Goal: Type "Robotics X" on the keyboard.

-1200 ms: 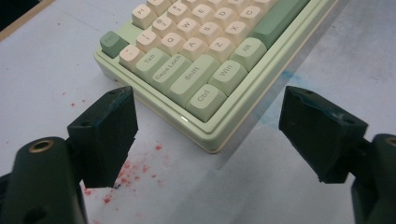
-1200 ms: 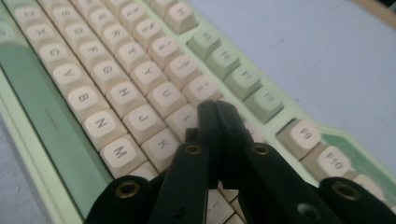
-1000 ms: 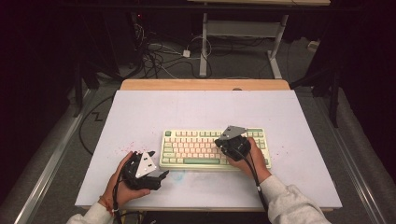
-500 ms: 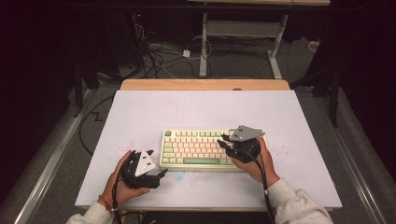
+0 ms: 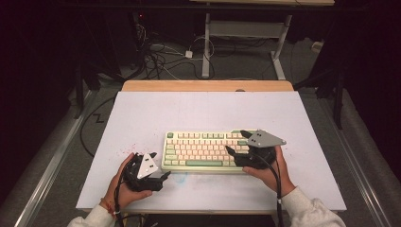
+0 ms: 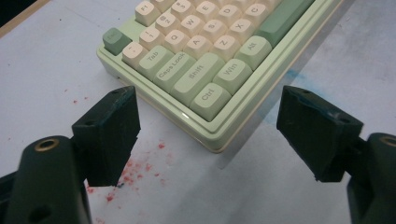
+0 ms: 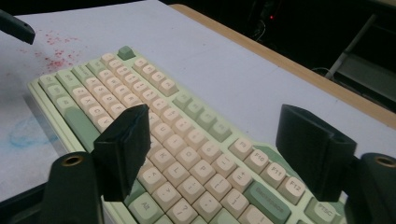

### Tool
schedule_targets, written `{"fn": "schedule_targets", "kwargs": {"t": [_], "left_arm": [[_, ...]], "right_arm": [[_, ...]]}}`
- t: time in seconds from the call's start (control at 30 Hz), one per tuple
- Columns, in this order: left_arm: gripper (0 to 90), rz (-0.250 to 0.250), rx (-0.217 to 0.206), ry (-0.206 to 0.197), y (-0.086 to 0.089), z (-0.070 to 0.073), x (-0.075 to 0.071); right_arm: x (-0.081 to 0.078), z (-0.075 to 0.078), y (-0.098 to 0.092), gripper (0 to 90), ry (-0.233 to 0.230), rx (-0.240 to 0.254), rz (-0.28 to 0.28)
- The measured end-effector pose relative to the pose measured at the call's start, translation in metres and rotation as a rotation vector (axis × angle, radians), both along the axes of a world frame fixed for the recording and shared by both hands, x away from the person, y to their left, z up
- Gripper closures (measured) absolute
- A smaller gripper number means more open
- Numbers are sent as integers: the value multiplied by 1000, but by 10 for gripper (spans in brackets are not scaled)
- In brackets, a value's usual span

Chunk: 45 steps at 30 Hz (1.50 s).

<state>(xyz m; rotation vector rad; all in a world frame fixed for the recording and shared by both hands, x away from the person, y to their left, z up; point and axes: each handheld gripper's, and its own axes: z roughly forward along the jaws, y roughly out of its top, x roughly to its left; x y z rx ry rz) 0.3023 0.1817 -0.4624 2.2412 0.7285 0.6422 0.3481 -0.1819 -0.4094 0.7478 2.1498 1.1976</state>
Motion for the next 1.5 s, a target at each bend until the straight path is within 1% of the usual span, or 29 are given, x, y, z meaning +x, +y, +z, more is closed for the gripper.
{"fn": "schedule_targets", "kwargs": {"t": [0.07, 0.13, 0.27, 0.3, 0.33, 0.37, 0.4, 0.43, 0.47, 0.53, 0.6, 0.63, 0.7, 0.73, 0.77, 0.8, 0.83, 0.87, 0.9, 1.0, 1.03, 1.07, 1.13, 1.17, 1.27, 1.33, 1.37, 1.4, 1.5], "left_arm": [[202, 2, -4, 0, 0, 0, 0], [205, 5, -2, -2, 1, 0, 0], [217, 12, -2, -4, 1, 1, 0], [220, 12, 0, -6, 1, 1, -1], [220, 16, 1, -9, 1, 2, -1], [220, 17, -9, -9, 2, 2, -1], [212, 13, -29, -3, 3, 2, 0], [203, 10, -32, 1, 4, 3, 0], [202, 9, -28, -6, 5, 3, 1], [204, 19, -36, 2, 6, 3, 2], [213, 28, -29, 6, 6, 4, 3], [224, 33, -29, 16, 6, 4, 3], [274, 29, -24, 10, 7, 5, 3], [327, 25, -40, 16, 8, 6, 3], [377, 22, -51, 26, 8, 7, 4], [409, 23, -64, 49, 9, 8, 5], [443, 19, -69, 56, 9, 9, 6], [504, 12, -74, 66, 9, 10, 7], [558, 7, -65, 76, 9, 10, 9], [690, 2, -72, 96, 8, 12, 13], [737, 0, -76, 98, 6, 14, 14], [783, -1, -74, 90, 5, 16, 14], [847, -14, -58, 82, -2, 19, 16], [863, -24, -59, 85, -6, 21, 18], [874, -44, -37, 94, -16, 24, 22], [875, -59, -34, 122, -23, 25, 27], [875, -59, -32, 126, -25, 26, 30], [875, -58, -28, 140, -28, 26, 33], [874, -58, -13, 138, -34, 28, 40]], "right_arm": [[-3, 0, -4, 234, -11, 4, -6], [-6, 0, -8, 223, -9, 9, -4], [-14, -4, -16, 227, -27, 2, 15], [-16, -5, -18, 231, -32, -3, 11], [-17, -6, -20, 232, -32, -1, 9], [-19, -7, -22, 232, -25, 5, 6], [-20, -8, -25, 232, -25, 2, 3], [-22, -10, -27, 234, -34, 3, 0], [-24, -10, -29, 234, -36, 4, -2], [-27, -12, -33, 234, -45, 3, -10], [-31, -14, -39, 235, -44, 8, -14], [-33, -15, -41, 237, -44, 7, -17], [-36, -16, -45, 238, -44, 7, -18], [-38, -18, -47, 241, -42, 9, -23], [-40, -20, -48, 242, -39, -1, -25], [-41, -21, -49, 242, -34, -6, -24], [-43, -23, -50, 243, -33, -11, -27], [-45, -24, -51, 243, -32, -13, -28], [-47, -25, -52, 243, -27, -17, -30], [-53, -29, -54, 242, -30, -36, -29], [-55, -31, -55, 241, -30, -40, -27], [-56, -32, -57, 242, -27, -37, -24], [-58, -35, -58, 241, -18, -39, -13], [-59, -36, -59, 240, -16, -45, -9], [-59, -40, -60, 240, -8, -62, -15], [-59, -42, -60, 240, -5, -66, -18], [-59, -42, -60, 240, -3, -67, -19], [-59, -42, -60, 241, -3, -68, -19], [-59, -43, -58, 240, -2, -74, -15]]}}
